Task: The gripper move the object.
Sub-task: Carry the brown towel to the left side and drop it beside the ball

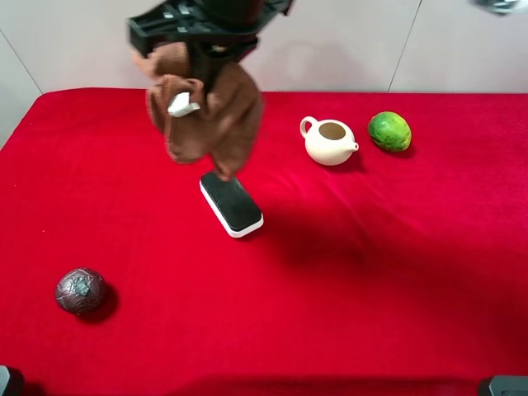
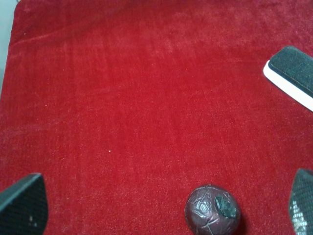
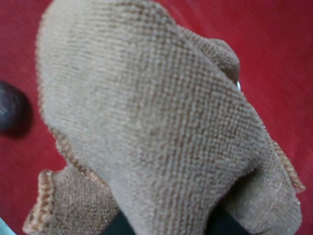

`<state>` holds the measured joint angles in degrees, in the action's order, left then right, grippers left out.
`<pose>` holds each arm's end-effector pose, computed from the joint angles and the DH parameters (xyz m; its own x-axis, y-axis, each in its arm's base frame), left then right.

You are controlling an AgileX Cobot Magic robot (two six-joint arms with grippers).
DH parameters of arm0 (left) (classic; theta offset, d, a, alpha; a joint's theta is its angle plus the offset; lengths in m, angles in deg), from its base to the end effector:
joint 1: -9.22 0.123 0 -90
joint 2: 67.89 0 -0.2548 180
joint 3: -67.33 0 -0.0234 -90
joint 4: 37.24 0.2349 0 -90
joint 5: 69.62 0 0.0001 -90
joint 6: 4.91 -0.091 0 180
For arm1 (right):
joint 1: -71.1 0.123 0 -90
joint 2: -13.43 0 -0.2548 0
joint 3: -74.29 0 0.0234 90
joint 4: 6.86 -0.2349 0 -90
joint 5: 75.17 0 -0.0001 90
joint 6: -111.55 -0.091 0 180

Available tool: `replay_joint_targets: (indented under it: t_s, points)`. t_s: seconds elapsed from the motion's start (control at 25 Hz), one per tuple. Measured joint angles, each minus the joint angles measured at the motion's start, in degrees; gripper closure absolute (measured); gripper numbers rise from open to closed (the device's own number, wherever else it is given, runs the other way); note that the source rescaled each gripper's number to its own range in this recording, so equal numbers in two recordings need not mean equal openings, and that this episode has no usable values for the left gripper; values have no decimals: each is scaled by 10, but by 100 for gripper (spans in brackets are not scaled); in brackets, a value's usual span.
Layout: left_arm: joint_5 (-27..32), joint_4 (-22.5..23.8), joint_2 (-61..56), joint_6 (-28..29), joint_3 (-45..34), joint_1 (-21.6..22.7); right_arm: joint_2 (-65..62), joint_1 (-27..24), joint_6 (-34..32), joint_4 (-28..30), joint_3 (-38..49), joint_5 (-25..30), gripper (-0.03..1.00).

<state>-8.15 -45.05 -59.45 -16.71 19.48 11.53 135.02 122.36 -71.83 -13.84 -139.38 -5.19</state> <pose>0.0109 -0.0104 0.2684 -0.4482 0.1211 -0.8857 0.1298 0.9891 0.0696 0.2431 0.3197 0.2882 -0.6571 -0.6591 -0.3659 -0.7395 0.6577 0.1433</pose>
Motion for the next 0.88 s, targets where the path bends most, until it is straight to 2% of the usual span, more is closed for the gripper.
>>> replay_joint_targets:
  t_s: [0.6, 0.88]
  points:
    - [0, 0, 0, 0, 0, 0, 145, 57, -4, -26, -195, 0, 97]
    - [0, 0, 0, 0, 0, 0, 211, 67, -4, -43, -246, -18, 97]
